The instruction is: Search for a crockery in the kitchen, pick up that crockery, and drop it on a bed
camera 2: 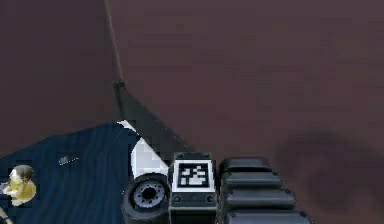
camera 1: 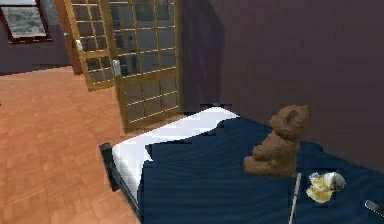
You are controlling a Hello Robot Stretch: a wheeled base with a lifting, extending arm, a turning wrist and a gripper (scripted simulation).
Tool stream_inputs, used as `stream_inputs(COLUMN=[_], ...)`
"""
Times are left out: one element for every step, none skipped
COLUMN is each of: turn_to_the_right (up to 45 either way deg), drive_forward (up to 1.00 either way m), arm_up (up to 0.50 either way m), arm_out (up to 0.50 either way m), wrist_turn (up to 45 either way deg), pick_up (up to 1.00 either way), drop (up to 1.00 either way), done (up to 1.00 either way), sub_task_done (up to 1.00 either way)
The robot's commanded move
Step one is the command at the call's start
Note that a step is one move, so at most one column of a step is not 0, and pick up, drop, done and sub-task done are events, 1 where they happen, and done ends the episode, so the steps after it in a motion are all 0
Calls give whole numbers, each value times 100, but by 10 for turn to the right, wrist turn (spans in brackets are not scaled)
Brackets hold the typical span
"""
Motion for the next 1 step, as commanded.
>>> stream_inputs(turn_to_the_right=[-450], drive_forward=[0], arm_up=[0], arm_out=[0], wrist_turn=[0], pick_up=[0], drop=[0], done=[0], sub_task_done=[0])
